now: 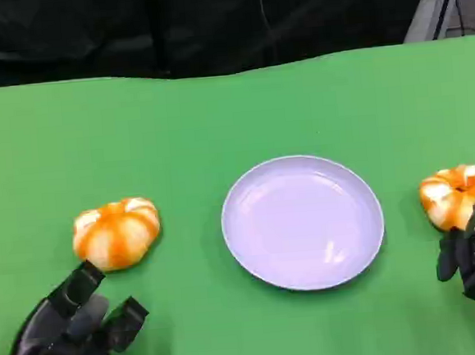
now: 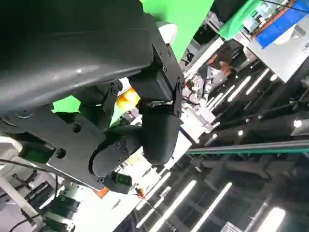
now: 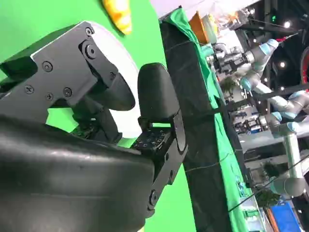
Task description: Grasp the bread from the table and place it into the plate.
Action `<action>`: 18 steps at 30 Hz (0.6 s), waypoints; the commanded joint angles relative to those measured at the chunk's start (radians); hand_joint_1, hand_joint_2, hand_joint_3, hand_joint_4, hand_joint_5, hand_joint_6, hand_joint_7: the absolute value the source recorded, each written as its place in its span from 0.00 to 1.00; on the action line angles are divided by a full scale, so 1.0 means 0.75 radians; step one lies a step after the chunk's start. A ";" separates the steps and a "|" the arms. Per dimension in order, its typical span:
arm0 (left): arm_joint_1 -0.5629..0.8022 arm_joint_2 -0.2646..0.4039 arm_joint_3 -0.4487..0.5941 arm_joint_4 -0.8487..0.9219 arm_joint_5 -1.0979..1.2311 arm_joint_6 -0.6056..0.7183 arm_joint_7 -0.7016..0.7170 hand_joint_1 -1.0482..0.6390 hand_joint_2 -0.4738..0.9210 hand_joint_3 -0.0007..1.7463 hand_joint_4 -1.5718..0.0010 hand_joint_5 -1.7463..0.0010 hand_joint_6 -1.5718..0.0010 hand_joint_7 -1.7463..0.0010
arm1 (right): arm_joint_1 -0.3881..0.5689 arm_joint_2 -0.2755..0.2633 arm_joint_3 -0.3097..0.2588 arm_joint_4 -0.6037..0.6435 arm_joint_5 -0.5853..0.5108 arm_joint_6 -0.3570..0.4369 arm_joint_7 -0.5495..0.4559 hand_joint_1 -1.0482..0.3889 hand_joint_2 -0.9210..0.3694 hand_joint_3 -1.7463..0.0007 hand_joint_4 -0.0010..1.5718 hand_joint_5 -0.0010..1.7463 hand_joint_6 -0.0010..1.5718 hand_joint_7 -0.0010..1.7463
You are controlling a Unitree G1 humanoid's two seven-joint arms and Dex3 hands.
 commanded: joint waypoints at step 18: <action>0.116 -0.146 0.040 -0.243 0.114 -0.538 0.310 0.48 0.85 0.32 0.49 0.33 0.42 0.55 | -0.018 -0.025 -0.013 0.006 0.015 0.006 0.008 0.69 0.36 0.18 0.59 1.00 0.48 1.00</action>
